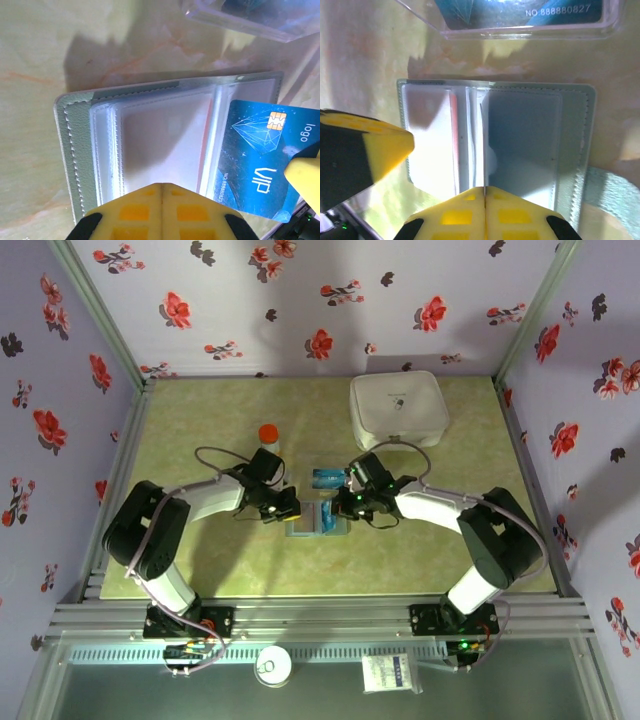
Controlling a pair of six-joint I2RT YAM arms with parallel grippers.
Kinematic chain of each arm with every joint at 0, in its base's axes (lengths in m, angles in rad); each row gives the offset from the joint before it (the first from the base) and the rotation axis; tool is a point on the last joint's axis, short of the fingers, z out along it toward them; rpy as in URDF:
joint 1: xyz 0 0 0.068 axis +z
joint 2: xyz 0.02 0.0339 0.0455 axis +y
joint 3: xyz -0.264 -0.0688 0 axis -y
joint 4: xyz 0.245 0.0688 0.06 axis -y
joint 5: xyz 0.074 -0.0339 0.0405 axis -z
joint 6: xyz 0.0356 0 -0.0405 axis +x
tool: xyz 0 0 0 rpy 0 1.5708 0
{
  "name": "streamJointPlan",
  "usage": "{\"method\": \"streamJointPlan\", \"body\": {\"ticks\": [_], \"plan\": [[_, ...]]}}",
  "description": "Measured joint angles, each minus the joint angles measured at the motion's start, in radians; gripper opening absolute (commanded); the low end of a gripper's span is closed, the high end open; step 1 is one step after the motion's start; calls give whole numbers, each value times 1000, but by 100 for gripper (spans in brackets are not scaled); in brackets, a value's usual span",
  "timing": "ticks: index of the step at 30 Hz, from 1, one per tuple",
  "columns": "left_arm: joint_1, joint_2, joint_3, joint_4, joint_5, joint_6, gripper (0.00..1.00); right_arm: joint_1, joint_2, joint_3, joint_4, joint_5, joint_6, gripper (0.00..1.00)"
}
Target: Take the credit cards out of the card holder
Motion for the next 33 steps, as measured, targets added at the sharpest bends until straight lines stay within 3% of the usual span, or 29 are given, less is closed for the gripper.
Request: {"method": "streamJointPlan", "body": {"ticks": [10, 15, 21, 26, 33], "plan": [[64, -108, -11, 2, -2, 2, 7, 0, -49, 187, -291, 110, -379, 3], [134, -146, -49, -5, -9, 13, 8, 0, -51, 277, -399, 171, -660, 0], [150, -173, -74, -23, -8, 28, 8, 0, -29, 417, -519, 228, -1036, 0], [155, -204, -87, -31, -8, 30, 9, -3, 41, 533, -590, 237, -1272, 0], [157, -227, -123, -31, -8, 30, 8, -33, 243, 749, -715, 181, -1454, 0]]}}
